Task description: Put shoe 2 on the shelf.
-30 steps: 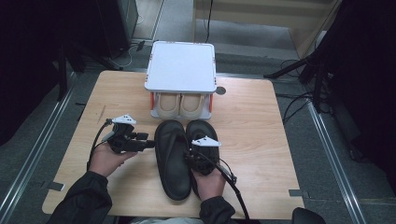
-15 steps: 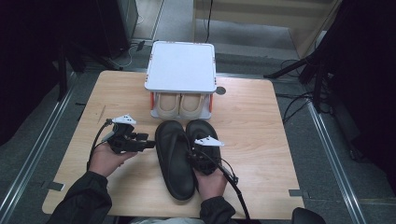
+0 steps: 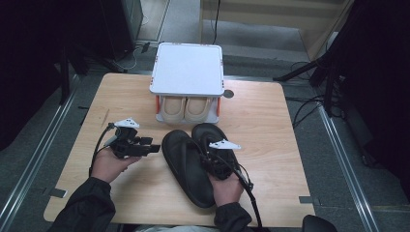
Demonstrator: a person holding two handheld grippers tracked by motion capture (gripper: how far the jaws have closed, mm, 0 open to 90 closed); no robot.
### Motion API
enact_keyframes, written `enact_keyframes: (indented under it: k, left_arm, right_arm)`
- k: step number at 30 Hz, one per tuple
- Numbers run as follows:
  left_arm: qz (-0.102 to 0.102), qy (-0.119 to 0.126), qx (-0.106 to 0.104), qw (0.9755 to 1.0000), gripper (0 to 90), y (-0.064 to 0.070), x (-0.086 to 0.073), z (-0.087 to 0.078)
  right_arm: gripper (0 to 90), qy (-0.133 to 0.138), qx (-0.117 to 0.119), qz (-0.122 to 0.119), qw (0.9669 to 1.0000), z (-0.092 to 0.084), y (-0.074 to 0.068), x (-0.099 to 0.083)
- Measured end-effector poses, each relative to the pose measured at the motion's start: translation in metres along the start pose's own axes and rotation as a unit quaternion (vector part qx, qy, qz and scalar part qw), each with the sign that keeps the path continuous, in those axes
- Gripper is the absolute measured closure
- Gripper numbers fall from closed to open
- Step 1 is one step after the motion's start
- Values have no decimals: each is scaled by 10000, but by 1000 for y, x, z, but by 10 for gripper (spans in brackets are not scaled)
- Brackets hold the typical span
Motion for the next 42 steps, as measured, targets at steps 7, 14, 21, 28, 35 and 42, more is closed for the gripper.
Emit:
enact_keyframes:
  k: [7, 14, 21, 28, 35, 42]
  left_arm:
    - [-137, 189, 132, 9996, 464, -13, 2, -14]
    - [-291, 276, 273, 9988, 459, -27, -1, -25]
    - [-395, 341, 386, 9979, 457, -38, -3, -32]
    - [-401, 338, 472, 9975, 456, -42, -6, -36]
    - [-457, 341, 536, 9969, 454, -45, -9, -40]
    - [-593, 392, 630, 9955, 454, -52, -15, -46]
  right_arm:
    - [768, -326, 624, -542, 9960, -21, 5, 6]
    - [767, -430, 1443, -1245, 9807, -33, 3, 14]
    - [766, -582, 1926, -1724, 9643, -35, -4, 24]
    - [767, -695, 2313, -2357, 9413, -30, -19, 25]
    - [767, -749, 2619, -2518, 9286, -22, -27, 35]
    - [767, -719, 2773, -2594, 9223, -18, -30, 60]
Point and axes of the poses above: each handheld gripper's, and its own axes: z roughly forward along the jaws, x roughly out of its top, y roughly to its right, the point moved 8 cm from there along z, roughly forward along the jaws, and after that the axes turned 2 degrees about -y, right-handed, at the moved point
